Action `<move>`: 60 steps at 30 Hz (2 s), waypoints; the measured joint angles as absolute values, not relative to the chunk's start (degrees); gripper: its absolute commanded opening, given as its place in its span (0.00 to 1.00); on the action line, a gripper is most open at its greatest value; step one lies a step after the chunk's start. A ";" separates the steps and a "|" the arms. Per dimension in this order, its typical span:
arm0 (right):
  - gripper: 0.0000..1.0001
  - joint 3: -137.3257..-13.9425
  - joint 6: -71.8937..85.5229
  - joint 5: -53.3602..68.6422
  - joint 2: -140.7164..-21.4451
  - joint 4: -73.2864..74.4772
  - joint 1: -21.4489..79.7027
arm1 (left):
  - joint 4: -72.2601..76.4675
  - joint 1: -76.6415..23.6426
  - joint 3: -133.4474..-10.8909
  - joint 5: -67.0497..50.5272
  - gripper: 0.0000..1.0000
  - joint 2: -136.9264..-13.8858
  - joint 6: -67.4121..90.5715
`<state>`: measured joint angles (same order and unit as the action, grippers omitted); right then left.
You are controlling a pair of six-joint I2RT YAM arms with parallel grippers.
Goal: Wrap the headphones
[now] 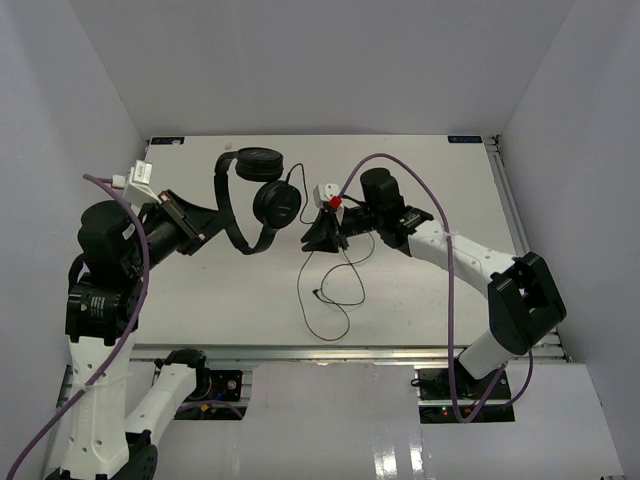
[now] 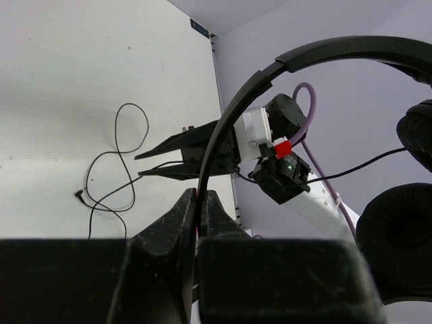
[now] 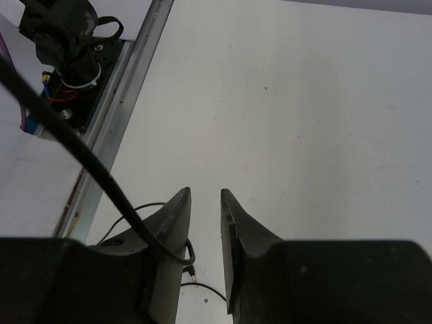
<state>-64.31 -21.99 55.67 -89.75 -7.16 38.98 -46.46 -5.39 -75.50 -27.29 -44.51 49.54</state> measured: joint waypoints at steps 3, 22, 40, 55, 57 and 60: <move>0.18 -62.14 -19.70 55.87 -88.55 -8.98 38.98 | -46.58 -5.39 -75.50 -25.65 0.00 -44.63 50.26; 0.08 -57.40 -16.76 54.15 -74.62 -4.97 39.23 | -39.86 -5.39 -71.81 -16.80 0.00 -46.82 56.95; 0.08 -60.48 -45.62 13.06 -64.11 23.67 39.92 | -37.28 -6.27 -71.80 1.26 0.00 -63.90 46.44; 0.08 -62.01 -60.69 -7.81 -67.52 22.74 50.57 | -33.57 -16.56 -71.62 -1.40 0.00 -72.30 32.90; 0.08 -63.19 -61.73 -8.89 -68.35 22.66 51.63 | -32.86 -19.18 -71.54 -1.59 0.00 -74.01 30.46; 0.08 -66.26 -62.53 -8.84 -69.32 22.50 52.83 | -31.91 -22.79 -70.44 -2.16 0.00 -76.70 27.38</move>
